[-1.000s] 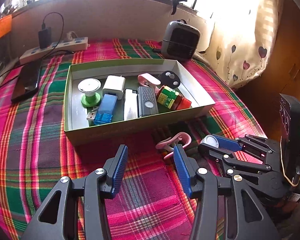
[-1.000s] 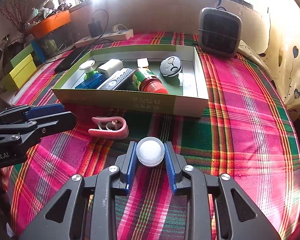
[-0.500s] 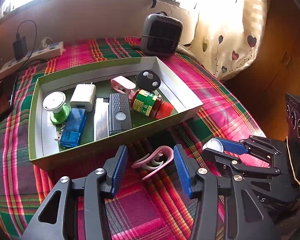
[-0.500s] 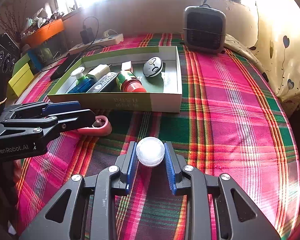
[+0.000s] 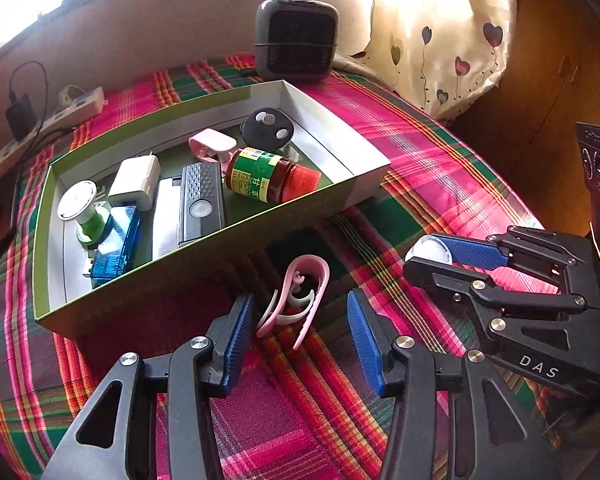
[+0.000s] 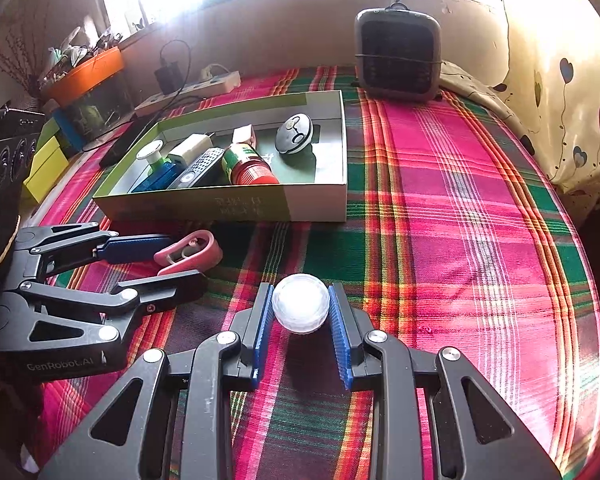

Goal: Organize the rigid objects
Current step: 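Close left tool on pink clip while right tool holds the white cap, then lift pink clip with left tool while right tool holds white cap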

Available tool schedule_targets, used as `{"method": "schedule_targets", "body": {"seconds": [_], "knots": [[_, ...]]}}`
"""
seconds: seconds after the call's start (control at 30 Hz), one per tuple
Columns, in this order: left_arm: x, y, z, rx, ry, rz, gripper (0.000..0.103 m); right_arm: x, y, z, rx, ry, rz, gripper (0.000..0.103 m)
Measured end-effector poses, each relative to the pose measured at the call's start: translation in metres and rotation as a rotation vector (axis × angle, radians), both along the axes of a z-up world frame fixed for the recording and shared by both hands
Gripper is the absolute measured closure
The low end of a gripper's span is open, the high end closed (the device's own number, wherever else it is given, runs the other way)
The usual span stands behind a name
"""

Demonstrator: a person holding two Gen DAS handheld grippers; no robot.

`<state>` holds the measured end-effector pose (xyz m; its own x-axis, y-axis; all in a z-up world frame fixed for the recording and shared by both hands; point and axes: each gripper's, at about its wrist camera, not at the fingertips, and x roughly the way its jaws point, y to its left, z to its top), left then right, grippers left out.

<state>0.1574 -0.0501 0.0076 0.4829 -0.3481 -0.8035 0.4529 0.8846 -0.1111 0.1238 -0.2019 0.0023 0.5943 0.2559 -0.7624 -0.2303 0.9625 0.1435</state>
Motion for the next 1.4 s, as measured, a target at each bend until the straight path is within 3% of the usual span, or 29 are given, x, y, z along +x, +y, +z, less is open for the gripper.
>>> {"method": "schedule_targets", "body": {"seconds": [0.6,0.83,1.4], "knots": [[0.0047,-0.0046,-0.0017,0.011,-0.034,0.035,0.058,0.0006,-0.0006,-0.0033,0.001,0.008,-0.002,0.075],[0.0048,-0.0003,-0.0007,0.013,-0.038,0.050,0.075,0.0012,-0.0002,-0.0031,-0.001,0.006,-0.001,0.075],[0.0017,0.0031,-0.0009,0.001,-0.048,0.081,0.080,0.0010,0.0001,-0.0030,-0.002,0.006,0.001,0.075]]}}
